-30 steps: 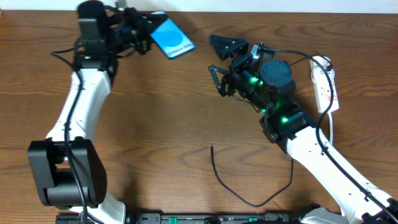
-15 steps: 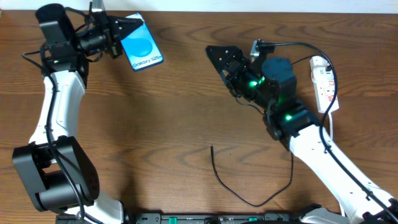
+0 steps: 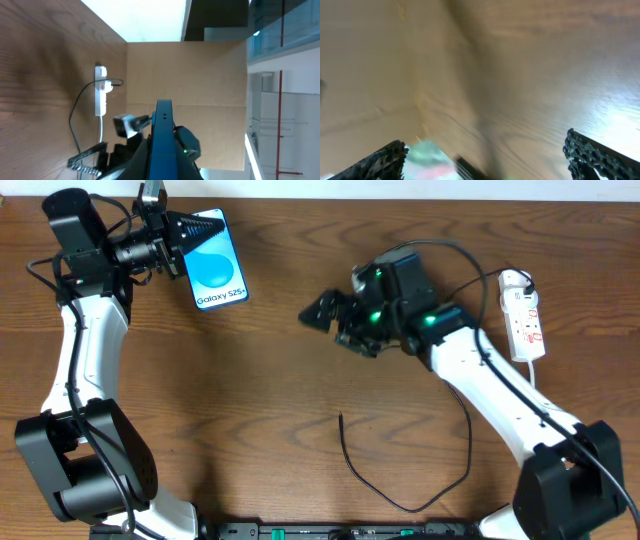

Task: Plug charger to phone and switch on socket
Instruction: 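Move the right gripper down over the black charging cable's end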

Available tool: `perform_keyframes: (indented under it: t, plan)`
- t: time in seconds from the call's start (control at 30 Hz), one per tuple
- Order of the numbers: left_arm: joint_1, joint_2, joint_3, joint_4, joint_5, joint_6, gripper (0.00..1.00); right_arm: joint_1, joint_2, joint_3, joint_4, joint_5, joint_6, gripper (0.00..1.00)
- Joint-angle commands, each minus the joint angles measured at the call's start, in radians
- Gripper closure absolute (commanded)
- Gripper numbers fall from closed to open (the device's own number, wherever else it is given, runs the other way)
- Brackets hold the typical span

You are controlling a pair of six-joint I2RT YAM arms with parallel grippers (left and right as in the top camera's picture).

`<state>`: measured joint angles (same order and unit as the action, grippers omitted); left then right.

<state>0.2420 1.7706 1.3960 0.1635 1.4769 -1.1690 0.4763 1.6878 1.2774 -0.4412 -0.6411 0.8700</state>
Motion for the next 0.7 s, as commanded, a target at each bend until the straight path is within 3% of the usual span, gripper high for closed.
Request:
perform_keyframes:
  t: [0.0,0.2,0.43,0.67]
  plan:
    - [0.005,-0.027,0.030,0.008,0.042,0.026,0.93,0.015,-0.011,0.029,-0.026,-0.036,-0.145,0.01]
    - [0.005,-0.027,0.030,0.008,0.041,0.036,0.93,0.042,-0.012,0.029,-0.060,0.037,-0.167,0.01]
    - [0.005,-0.027,0.030,0.008,0.032,0.036,0.93,0.140,-0.011,0.084,-0.345,0.424,-0.094,0.01]
    - [0.005,-0.027,0.030,0.008,0.030,0.037,0.93,0.174,0.014,0.134,-0.500,0.524,-0.061,0.01]
